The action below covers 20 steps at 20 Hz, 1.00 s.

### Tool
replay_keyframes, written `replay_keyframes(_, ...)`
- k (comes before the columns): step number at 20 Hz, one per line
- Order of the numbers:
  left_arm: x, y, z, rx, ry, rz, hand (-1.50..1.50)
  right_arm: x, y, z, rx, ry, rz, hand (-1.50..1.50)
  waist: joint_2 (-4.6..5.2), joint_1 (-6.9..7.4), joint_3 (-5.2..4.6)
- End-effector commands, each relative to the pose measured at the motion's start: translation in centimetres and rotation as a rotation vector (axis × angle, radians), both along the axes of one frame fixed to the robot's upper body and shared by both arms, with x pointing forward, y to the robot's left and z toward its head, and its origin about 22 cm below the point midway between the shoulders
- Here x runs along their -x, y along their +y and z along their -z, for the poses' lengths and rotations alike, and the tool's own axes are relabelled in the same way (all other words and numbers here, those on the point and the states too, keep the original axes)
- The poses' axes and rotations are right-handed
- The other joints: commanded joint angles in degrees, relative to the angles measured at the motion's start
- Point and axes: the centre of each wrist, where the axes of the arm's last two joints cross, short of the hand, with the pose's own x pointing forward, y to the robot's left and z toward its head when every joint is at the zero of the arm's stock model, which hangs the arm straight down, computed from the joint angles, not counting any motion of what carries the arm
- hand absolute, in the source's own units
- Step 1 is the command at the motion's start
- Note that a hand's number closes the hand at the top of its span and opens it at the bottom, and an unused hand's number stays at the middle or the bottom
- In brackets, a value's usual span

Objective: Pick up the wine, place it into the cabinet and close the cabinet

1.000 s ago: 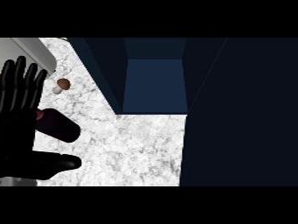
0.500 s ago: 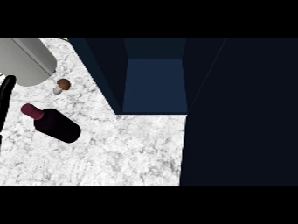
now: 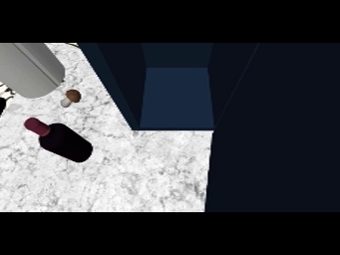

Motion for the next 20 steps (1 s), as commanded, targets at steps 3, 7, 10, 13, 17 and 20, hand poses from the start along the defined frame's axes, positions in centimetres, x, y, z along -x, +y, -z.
replay_keyframes(3, 3.3, -1.0, -2.7, 0.012, -0.086, -0.001, -1.5, 1.1, 0.4, -2.1, -0.008, -0.003, -0.006, -1.5, -0.11, 0.06, 0.06)
replay_keyframes(7, 2.2, -0.7, -3.4, -0.006, -0.091, -0.034, -1.5, 2.2, 0.8, -2.3, 0.0, -0.024, -0.004, -1.5, -0.15, -0.26, 0.04)
replay_keyframes(10, 3.6, 0.0, -3.3, -0.023, -0.114, -0.067, -1.5, 1.2, 0.4, -1.8, 0.003, -0.024, 0.008, -1.5, -0.18, 0.23, 0.02)
replay_keyframes(13, 3.9, 0.3, -4.2, -0.045, -0.082, -0.06, -1.5, 2.0, 0.7, -3.4, 0.028, -0.03, -0.002, -1.5, -0.3, 0.42, 0.0)
replay_keyframes(17, 4.4, 0.4, -4.9, -0.069, -0.107, -0.061, -1.5, 1.9, 1.7, -2.5, 0.001, -0.006, 0.011, -1.5, -0.4, 0.26, 0.02)
replay_keyframes(20, 3.8, 0.9, -4.4, -0.097, -0.088, -0.05, -1.5, 1.6, 0.7, -3.3, 0.019, -0.04, 0.031, -1.5, -0.1, 0.05, -0.04)
